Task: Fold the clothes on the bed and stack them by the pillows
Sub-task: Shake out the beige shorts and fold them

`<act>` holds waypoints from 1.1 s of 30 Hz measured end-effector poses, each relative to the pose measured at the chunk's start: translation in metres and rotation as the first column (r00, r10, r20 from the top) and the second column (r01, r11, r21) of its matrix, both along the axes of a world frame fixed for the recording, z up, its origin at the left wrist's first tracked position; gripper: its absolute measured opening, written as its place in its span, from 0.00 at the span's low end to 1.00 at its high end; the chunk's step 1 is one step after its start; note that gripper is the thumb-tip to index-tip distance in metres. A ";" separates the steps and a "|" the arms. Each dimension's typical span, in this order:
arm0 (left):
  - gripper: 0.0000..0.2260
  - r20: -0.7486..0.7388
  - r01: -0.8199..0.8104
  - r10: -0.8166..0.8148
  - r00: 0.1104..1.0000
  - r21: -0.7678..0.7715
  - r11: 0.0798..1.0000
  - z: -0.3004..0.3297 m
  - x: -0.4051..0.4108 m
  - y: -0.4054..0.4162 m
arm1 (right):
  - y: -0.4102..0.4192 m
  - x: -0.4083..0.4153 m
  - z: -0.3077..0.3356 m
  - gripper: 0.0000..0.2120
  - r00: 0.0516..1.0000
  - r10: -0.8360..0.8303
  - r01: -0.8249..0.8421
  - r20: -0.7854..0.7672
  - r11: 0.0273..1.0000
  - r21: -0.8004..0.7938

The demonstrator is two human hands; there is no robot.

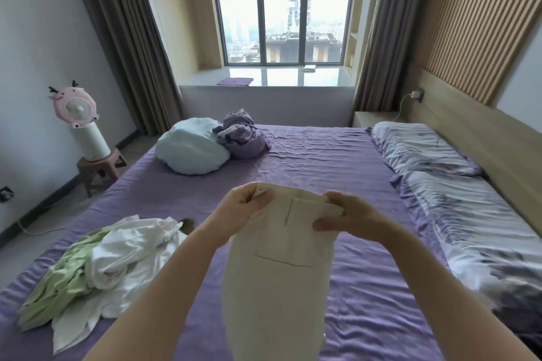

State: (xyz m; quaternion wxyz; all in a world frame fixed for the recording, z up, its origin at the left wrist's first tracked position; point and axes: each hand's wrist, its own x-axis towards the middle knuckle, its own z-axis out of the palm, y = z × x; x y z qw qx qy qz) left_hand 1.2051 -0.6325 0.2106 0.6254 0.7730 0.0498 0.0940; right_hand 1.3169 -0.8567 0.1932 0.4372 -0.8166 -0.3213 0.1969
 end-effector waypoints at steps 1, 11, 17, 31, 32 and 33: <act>0.08 0.006 -0.027 0.027 1.000 0.030 0.999 -0.003 0.003 0.005 | 0.007 -0.002 -0.003 0.12 0.995 -0.044 0.046 0.084 0.999 -0.028; 0.09 -0.008 -0.005 0.006 1.000 0.067 0.998 -0.039 0.006 0.045 | 0.039 -0.034 -0.037 0.14 0.682 -0.352 0.409 0.641 0.910 0.065; 0.08 -0.281 0.217 -0.164 0.945 0.167 0.962 -0.138 -0.025 0.046 | 0.021 -0.085 -0.124 0.11 0.740 -0.179 0.329 0.648 0.937 -0.117; 0.26 -0.837 0.568 -0.197 0.510 0.155 0.808 -0.346 -0.138 -0.016 | -0.015 -0.226 -0.341 0.11 0.999 0.011 -0.039 -0.046 0.752 -0.658; 0.25 -0.824 0.535 -0.167 0.541 0.184 0.825 -0.353 -0.133 -0.018 | -0.014 -0.226 -0.350 0.12 0.995 -0.026 -0.040 -0.095 0.773 -0.633; 0.23 -0.807 0.490 -0.117 0.579 0.230 0.841 -0.360 -0.127 -0.020 | -0.013 -0.225 -0.357 0.13 0.989 -0.075 -0.019 -0.128 0.794 -0.608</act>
